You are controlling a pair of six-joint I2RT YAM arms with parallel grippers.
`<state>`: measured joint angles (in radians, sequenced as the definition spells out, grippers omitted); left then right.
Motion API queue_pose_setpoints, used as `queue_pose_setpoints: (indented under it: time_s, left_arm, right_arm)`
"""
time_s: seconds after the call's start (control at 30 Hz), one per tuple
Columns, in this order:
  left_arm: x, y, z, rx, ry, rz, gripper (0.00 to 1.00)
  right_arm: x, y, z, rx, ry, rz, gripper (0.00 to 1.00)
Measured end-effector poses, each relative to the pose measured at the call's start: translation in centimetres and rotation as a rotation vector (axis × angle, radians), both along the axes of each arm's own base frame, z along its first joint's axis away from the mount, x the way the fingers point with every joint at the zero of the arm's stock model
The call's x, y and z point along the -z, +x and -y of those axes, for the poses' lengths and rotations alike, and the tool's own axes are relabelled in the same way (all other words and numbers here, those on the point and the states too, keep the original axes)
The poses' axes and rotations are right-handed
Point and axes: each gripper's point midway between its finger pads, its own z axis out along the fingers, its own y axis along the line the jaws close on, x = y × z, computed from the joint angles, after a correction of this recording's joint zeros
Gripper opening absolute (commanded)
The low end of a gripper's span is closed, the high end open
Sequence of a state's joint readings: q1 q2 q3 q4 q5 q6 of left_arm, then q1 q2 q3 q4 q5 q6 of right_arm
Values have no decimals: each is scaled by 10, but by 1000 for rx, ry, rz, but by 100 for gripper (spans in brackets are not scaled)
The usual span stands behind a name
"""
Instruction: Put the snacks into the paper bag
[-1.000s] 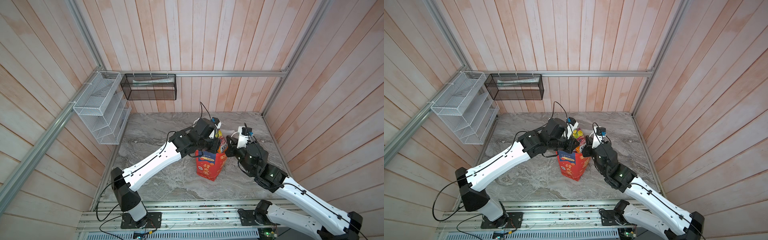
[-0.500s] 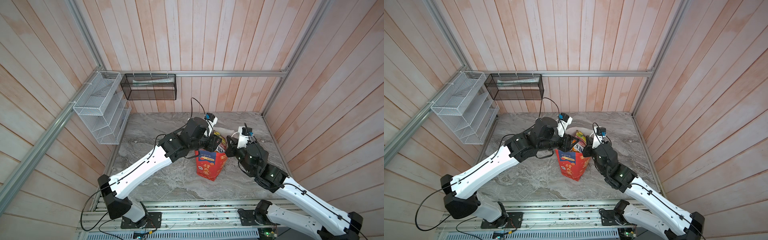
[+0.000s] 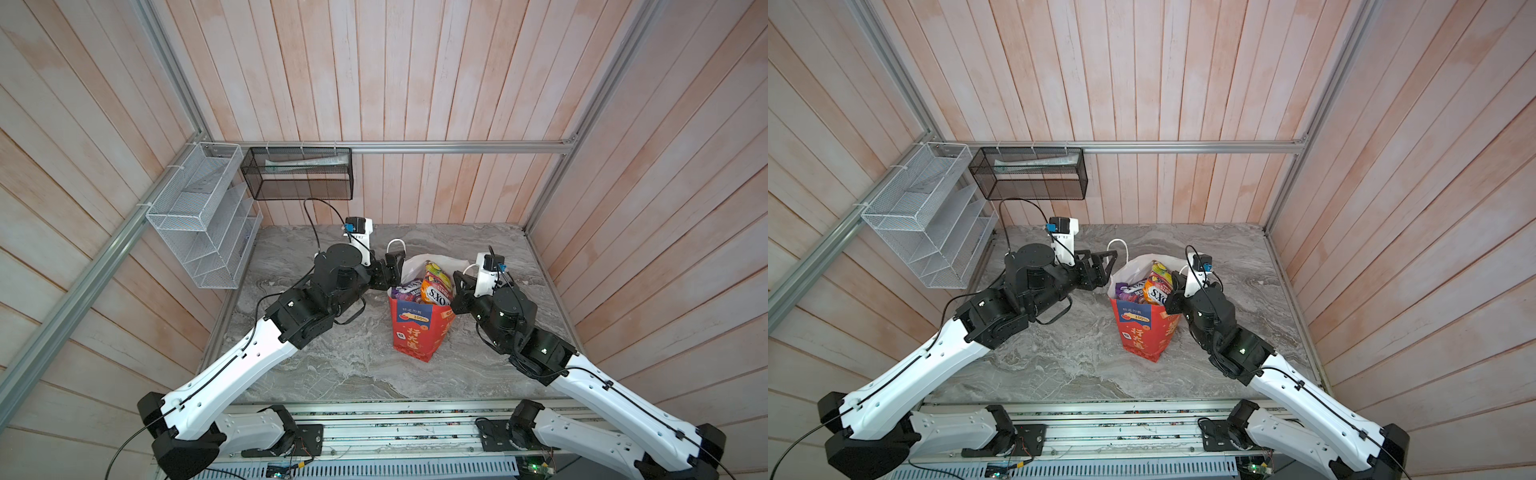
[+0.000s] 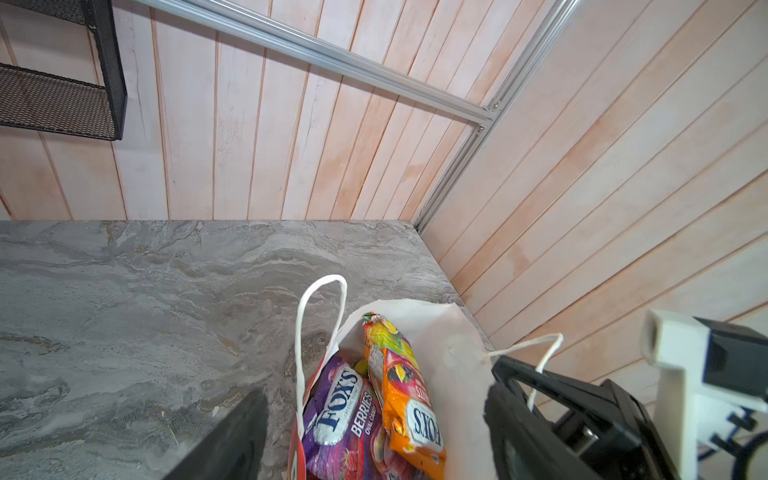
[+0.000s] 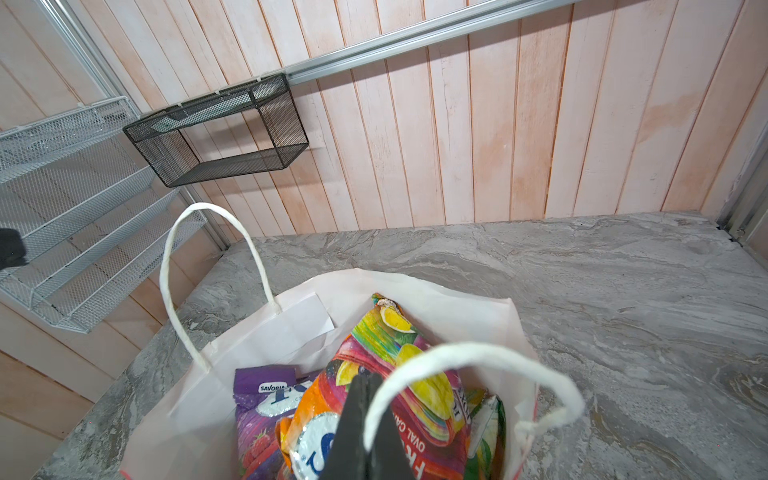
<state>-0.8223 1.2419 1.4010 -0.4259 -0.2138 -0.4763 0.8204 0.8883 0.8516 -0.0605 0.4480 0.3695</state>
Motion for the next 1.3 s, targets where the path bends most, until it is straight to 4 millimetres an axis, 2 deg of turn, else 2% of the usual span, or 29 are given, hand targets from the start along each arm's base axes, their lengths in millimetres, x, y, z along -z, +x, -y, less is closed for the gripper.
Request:
queue_pose_setpoints:
  time_s: [0.13, 0.33, 0.43, 0.5, 0.57, 0.83, 1.17, 1.3]
  left_arm:
    - [24, 20, 2, -17, 33, -50, 80]
    - [59, 54, -4, -30, 48, -147, 64]
    - [71, 64, -5, -12, 30, -183, 44]
    - [76, 68, -5, 7, 13, -202, 38]
    - [78, 70, -4, 24, -6, -212, 26]
    - [65, 60, 14, 152, -81, -201, 0]
    - [53, 17, 26, 267, -147, -209, 0]
    - [46, 6, 25, 277, -152, -206, 0]
  right_arm:
    - [2, 1, -1, 0, -3, -3, 0]
    - [2, 1, -2, -1, -2, -3, 0]
    - [2, 1, -2, -1, -2, -2, 0]
    - [2, 1, -2, -2, -2, -2, 0]
    - [2, 1, -2, -3, -2, -2, 0]
    - [3, 1, -5, -13, -4, -5, 0]
    - [1, -5, -15, -89, -23, 5, 0]
    - [-6, -3, -20, -99, -35, -3, 0]
